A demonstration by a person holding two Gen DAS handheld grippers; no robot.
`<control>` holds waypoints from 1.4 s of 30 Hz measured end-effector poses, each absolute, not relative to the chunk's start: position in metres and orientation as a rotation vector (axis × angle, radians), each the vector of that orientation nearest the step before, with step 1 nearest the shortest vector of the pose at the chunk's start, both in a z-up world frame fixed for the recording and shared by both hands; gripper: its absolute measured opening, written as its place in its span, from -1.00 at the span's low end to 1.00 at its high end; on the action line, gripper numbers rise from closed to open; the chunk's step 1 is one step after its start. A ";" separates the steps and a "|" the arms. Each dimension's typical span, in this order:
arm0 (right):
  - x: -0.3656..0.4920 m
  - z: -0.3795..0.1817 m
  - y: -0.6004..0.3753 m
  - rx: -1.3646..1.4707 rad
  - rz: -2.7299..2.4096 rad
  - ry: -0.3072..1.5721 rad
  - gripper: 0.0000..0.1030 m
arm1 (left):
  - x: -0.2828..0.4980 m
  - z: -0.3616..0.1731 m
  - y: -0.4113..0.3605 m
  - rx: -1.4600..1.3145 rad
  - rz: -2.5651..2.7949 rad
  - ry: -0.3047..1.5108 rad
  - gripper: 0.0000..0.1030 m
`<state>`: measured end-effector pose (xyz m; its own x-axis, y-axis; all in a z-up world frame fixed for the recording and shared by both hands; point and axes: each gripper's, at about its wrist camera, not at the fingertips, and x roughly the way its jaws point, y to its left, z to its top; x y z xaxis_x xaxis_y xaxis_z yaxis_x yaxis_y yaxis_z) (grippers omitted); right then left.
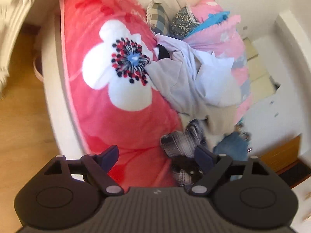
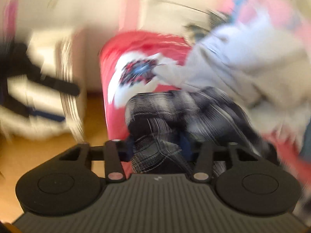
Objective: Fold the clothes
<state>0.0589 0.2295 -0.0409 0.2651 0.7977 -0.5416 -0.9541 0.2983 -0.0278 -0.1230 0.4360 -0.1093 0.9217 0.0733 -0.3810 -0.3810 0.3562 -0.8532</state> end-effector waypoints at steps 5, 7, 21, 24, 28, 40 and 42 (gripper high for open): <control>0.104 -0.042 0.204 -0.058 1.265 0.645 -0.55 | -0.088 -0.127 0.456 -1.383 0.127 0.242 0.68; 0.113 -0.046 0.198 0.016 1.262 0.681 -0.55 | -0.065 -0.130 0.461 -1.409 0.089 0.254 0.69; 0.085 -0.051 0.208 -0.191 1.315 0.529 -0.54 | 0.043 -0.128 0.471 -1.415 -0.007 0.490 0.70; 0.072 -0.049 0.211 -0.281 1.316 0.458 -0.54 | 0.060 -0.116 0.467 -1.303 0.023 0.571 0.59; 0.065 -0.046 0.210 -0.321 1.291 0.402 -0.51 | 0.074 -0.106 0.461 -1.224 0.049 0.629 -0.08; 0.023 -0.051 0.223 -0.533 1.111 0.179 0.54 | 0.075 -0.078 0.449 -1.236 0.118 0.657 -0.46; 0.023 -0.056 0.229 -0.576 1.051 0.166 0.45 | 0.073 -0.071 0.445 -1.228 0.123 0.647 -0.49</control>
<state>0.0234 0.2287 -0.0558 0.4996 0.7706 -0.3956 -0.8550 0.3652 -0.3683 0.0732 0.4451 -0.0713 0.8162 -0.2502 -0.5208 -0.4236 0.3538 -0.8339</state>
